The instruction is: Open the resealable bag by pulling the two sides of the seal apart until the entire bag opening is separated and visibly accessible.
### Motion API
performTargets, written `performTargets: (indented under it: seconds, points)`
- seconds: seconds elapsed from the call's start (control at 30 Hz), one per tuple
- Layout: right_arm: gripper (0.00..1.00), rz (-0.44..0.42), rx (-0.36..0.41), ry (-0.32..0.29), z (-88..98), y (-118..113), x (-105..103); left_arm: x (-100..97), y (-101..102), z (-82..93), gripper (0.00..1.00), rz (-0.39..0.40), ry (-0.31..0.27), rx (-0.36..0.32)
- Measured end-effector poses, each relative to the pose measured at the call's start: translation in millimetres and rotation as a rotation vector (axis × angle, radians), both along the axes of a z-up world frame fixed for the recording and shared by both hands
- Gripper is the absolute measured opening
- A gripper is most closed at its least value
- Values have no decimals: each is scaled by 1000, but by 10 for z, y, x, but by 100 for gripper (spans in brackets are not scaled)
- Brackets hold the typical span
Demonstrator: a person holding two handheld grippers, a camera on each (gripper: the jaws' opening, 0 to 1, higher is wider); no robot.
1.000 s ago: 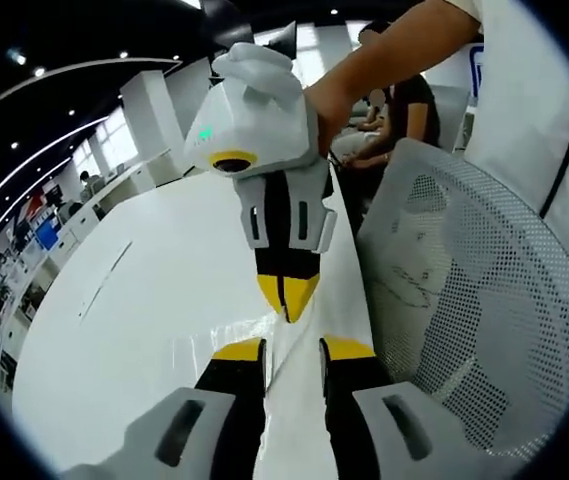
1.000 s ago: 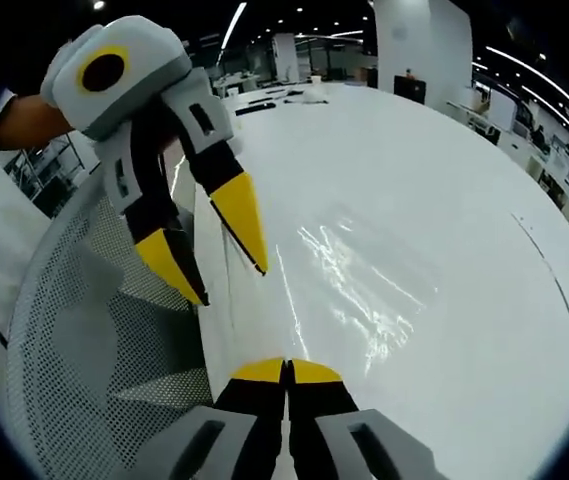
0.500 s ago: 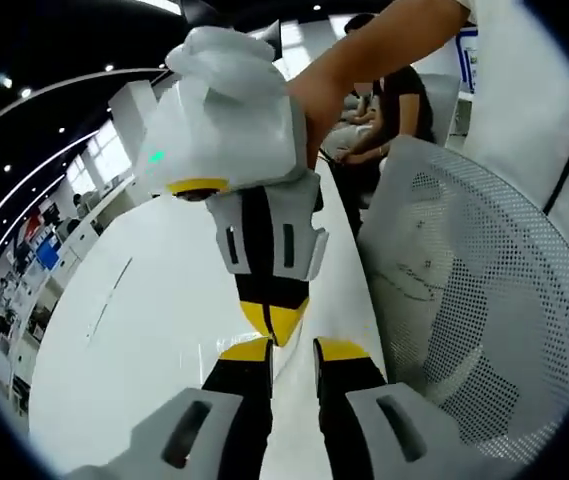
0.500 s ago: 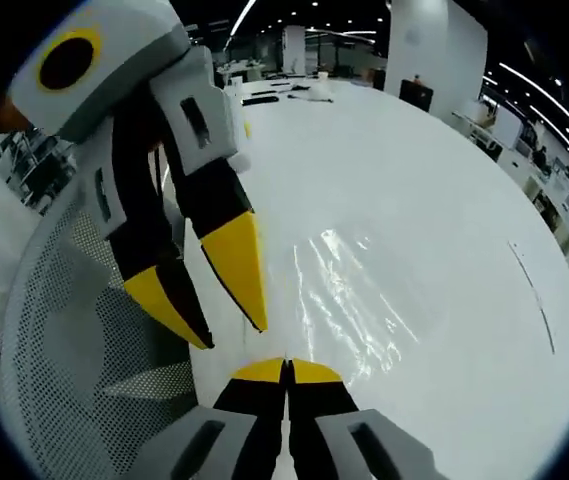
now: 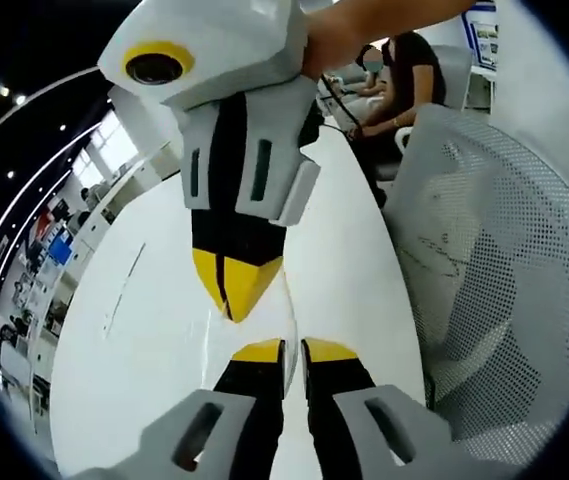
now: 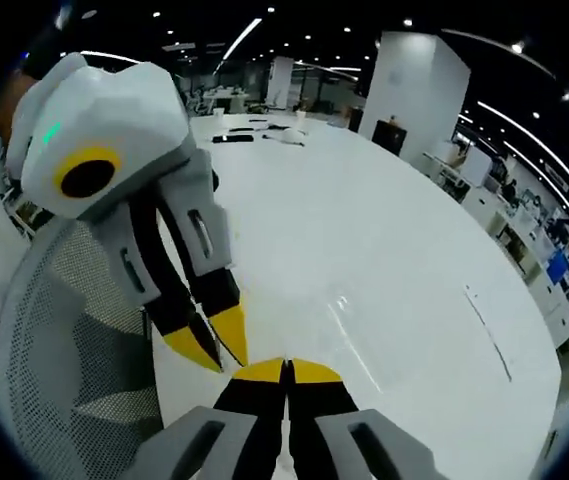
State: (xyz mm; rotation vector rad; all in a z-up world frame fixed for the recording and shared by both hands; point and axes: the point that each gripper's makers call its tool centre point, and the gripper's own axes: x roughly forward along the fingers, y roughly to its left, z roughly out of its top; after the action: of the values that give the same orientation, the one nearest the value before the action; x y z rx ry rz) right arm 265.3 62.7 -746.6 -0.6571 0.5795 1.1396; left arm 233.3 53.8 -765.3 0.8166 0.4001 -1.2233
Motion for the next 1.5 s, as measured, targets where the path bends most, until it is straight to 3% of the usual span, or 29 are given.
performTargets:
  seconds: [0.23, 0.4, 0.63, 1.0, 1.2, 1.5]
  points:
    - [0, -34, 39, -69, 157, -45, 130, 57, -32, 69, 1, -2, -34, 7]
    - [0, -37, 64, -118, 254, -63, 192, 114, -31, 97, 0, -7, -79, 51]
    - [0, -56, 107, -220, 493, -82, 297, 155, -69, 153, 0, -5, -85, 53]
    - [0, -99, 133, -273, 787, -85, 515, 288, -73, 286, 0, 8, -92, 53]
    - [0, -97, 122, -271, 703, -88, 509, 280, -57, 212, 0, 7, -93, 68]
    - [0, -117, 98, -187, 359, -117, 448, 247, -37, -30, 0, 24, -45, 91]
